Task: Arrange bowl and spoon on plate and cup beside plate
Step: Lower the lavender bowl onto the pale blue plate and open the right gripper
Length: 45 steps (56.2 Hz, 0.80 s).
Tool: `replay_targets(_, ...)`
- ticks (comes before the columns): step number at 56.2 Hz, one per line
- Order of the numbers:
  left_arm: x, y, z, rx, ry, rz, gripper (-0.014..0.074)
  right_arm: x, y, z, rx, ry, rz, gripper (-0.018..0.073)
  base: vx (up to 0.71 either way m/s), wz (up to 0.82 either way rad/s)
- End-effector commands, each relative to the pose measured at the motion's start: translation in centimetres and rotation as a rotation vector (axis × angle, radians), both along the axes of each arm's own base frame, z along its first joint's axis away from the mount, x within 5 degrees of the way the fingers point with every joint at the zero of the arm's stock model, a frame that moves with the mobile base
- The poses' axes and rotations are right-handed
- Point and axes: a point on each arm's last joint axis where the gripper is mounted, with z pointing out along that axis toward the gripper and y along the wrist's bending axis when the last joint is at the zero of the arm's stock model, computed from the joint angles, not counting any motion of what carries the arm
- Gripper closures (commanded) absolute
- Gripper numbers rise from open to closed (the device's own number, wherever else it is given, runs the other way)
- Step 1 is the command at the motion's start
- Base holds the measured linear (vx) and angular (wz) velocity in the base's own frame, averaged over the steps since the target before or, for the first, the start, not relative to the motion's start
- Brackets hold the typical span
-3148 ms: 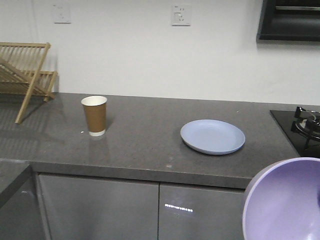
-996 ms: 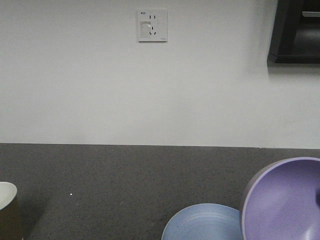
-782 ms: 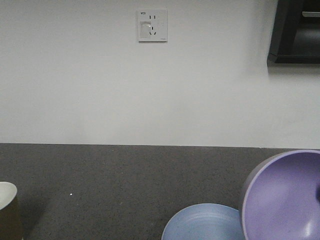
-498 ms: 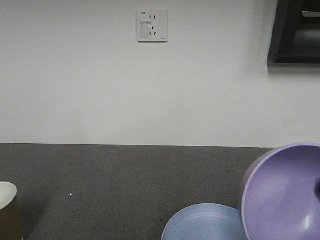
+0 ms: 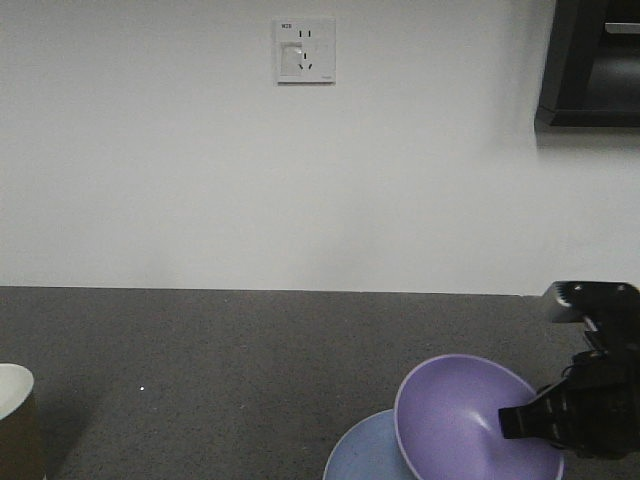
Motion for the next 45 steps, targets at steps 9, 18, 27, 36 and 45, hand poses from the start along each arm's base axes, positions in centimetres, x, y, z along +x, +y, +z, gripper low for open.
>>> replay_targets(9,-0.1,-0.1,1.3,-0.020,-0.083,-0.009,0.0603,3.0,2.9,-1.3,-0.034,0.019,0.018,0.0568,0.00,0.00)
replay_targets(18,-0.1,-0.2,1.1,-0.044,-0.058,-0.018,0.0603,4.6,3.5,-3.8,-0.040,0.057,-0.002,0.0568,0.00,0.00)
replay_targets(27,-0.1,-0.2,1.0,-0.042,-0.043,-0.018,0.0603,5.4,3.6,-5.3,-0.049,0.081,-0.010,0.0559,0.00,0.00)
replay_targets(36,-0.1,-0.1,1.0,-0.039,-0.043,-0.018,0.0603,5.6,3.6,-5.6,-0.050,0.083,-0.013,0.0494,0.00,0.00)
replay_targets(45,-0.1,-0.2,1.0,-0.039,-0.042,-0.018,0.0603,5.4,3.6,-5.7,-0.051,0.105,-0.004,0.0342,0.00,0.00)
